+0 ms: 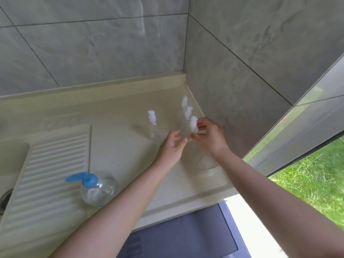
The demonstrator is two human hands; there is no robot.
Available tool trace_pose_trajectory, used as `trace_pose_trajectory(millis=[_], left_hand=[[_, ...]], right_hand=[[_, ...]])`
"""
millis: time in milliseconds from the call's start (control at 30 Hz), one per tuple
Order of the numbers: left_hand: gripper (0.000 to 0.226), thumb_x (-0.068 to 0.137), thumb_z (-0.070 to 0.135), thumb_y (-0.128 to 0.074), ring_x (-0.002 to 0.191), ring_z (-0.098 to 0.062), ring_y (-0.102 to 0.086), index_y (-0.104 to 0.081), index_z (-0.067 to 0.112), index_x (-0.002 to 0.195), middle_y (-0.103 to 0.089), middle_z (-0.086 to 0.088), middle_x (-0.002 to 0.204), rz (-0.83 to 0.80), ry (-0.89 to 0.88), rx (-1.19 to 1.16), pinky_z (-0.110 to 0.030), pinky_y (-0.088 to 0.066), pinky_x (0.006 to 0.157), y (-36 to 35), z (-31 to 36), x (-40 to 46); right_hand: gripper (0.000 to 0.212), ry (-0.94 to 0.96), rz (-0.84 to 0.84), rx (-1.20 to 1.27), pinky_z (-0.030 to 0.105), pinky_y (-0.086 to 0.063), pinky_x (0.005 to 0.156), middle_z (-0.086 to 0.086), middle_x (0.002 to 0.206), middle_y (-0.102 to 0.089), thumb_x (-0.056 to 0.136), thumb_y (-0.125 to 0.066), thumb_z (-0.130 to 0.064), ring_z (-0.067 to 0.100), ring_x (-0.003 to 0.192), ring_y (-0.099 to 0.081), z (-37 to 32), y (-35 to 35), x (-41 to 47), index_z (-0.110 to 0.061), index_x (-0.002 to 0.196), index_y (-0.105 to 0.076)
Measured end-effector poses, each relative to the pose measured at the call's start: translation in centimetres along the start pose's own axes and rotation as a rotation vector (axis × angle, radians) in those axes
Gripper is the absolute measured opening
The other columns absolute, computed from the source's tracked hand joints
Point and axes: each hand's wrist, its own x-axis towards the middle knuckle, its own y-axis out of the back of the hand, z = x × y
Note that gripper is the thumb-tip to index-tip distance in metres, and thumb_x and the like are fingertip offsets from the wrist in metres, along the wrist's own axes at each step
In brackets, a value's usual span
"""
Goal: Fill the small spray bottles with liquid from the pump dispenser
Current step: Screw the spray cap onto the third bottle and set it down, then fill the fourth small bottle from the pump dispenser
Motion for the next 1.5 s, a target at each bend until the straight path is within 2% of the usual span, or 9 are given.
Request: trace_pose_trajectory(millis=[100,333,767,900,1000,1067,1133,1267,1500], left_hand=[[0.041,0.097,0.027,-0.058,0.112,-0.02,-0.062,-0.047,0.023,0.136,-0.064,0.006,0.122,0.019,-0.026,0.019,-0.039,-0.046,0.097,-0.2,-0.1,0.4],[0.041,0.098,0.016,-0.056,0.107,-0.015,-0.061,-0.047,0.021,0.138,-0.058,0.009,0.119,0.024,-0.059,0.002,-0.028,-0.045,0.095,-0.4,-0.2,0.4],[0.041,0.098,0.011,-0.055,0.116,-0.016,-0.059,-0.048,0.023,0.136,-0.058,0.009,0.122,0.037,-0.021,-0.066,-0.036,-0.047,0.102,-0.5,-0.6,0.6],[0.038,0.097,0.01,-0.056,0.11,-0.012,-0.062,-0.052,0.023,0.131,-0.062,0.009,0.124,0.067,-0.029,-0.083,-0.037,-0.048,0.101,-0.3,-0.7,0.3],[0.035,0.095,0.008,-0.057,0.104,-0.008,-0.061,-0.055,0.025,0.125,-0.062,0.009,0.123,0.118,-0.04,-0.097,-0.034,-0.048,0.101,0.4,-1.1,-0.1],[0.032,0.094,0.007,-0.058,0.109,-0.009,-0.06,-0.057,0.027,0.12,-0.062,0.009,0.122,0.174,-0.041,-0.103,-0.033,-0.047,0.101,1.0,-1.4,-0.5],[0.03,0.093,0.006,-0.057,0.113,-0.012,-0.059,-0.057,0.027,0.115,-0.062,0.009,0.119,0.229,-0.03,-0.133,-0.03,-0.046,0.1,1.8,-1.6,-1.0],[0.033,0.093,0.003,-0.057,0.115,-0.017,-0.057,-0.054,0.025,0.117,-0.058,0.005,0.123,0.31,-0.021,-0.169,-0.031,-0.044,0.1,3.3,-1.8,-1.6],[0.04,0.093,0.004,-0.056,0.114,-0.014,-0.054,-0.051,0.016,0.132,-0.054,0.005,0.128,0.398,-0.012,-0.174,-0.024,-0.04,0.094,6.0,-2.4,-2.4]], right_hand=[[0.034,-0.004,-0.007,0.025,0.038,-0.056,0.088,0.0,0.104,-0.069,0.075,-0.082,-0.011,0.017,0.098,-0.065,0.4,-0.5,0.2,-0.013,0.106,-0.068],[0.048,-0.03,0.016,0.017,0.032,-0.057,0.085,0.003,0.109,-0.064,0.073,-0.084,-0.01,0.016,0.098,-0.064,1.1,-1.3,-0.2,-0.012,0.114,-0.059],[0.046,-0.068,0.06,0.043,0.037,-0.059,0.084,0.002,0.104,-0.064,0.074,-0.084,-0.009,0.016,0.097,-0.064,1.8,-2.8,-0.4,-0.013,0.112,-0.058],[0.057,-0.089,0.052,0.06,0.038,-0.057,0.088,0.004,0.113,-0.06,0.072,-0.086,-0.012,0.017,0.1,-0.062,1.4,-2.8,-0.6,-0.014,0.12,-0.055],[0.07,0.028,0.216,0.002,0.035,-0.048,0.092,0.008,0.12,-0.051,0.07,-0.087,-0.018,0.02,0.104,-0.053,0.2,-2.6,-1.9,-0.012,0.129,-0.051],[0.061,0.214,0.382,-0.059,0.034,-0.043,0.092,0.006,0.115,-0.048,0.073,-0.083,-0.015,0.023,0.103,-0.05,-1.7,-1.9,-2.8,-0.011,0.126,-0.052],[0.051,0.401,0.423,-0.052,0.03,-0.042,0.091,0.005,0.11,-0.048,0.077,-0.078,-0.009,0.021,0.101,-0.05,-4.3,-1.4,-3.2,-0.01,0.123,-0.054],[0.045,0.585,0.211,-0.017,0.018,-0.042,0.084,0.003,0.108,-0.052,0.082,-0.067,-0.002,0.008,0.09,-0.048,-8.3,-2.2,-1.7,-0.009,0.125,-0.059],[0.055,0.54,-0.09,-0.206,0.04,-0.04,0.104,0.014,0.126,-0.058,0.084,-0.072,-0.012,0.035,0.118,-0.052,-8.8,-6.8,2.8,-0.012,0.137,-0.058]])
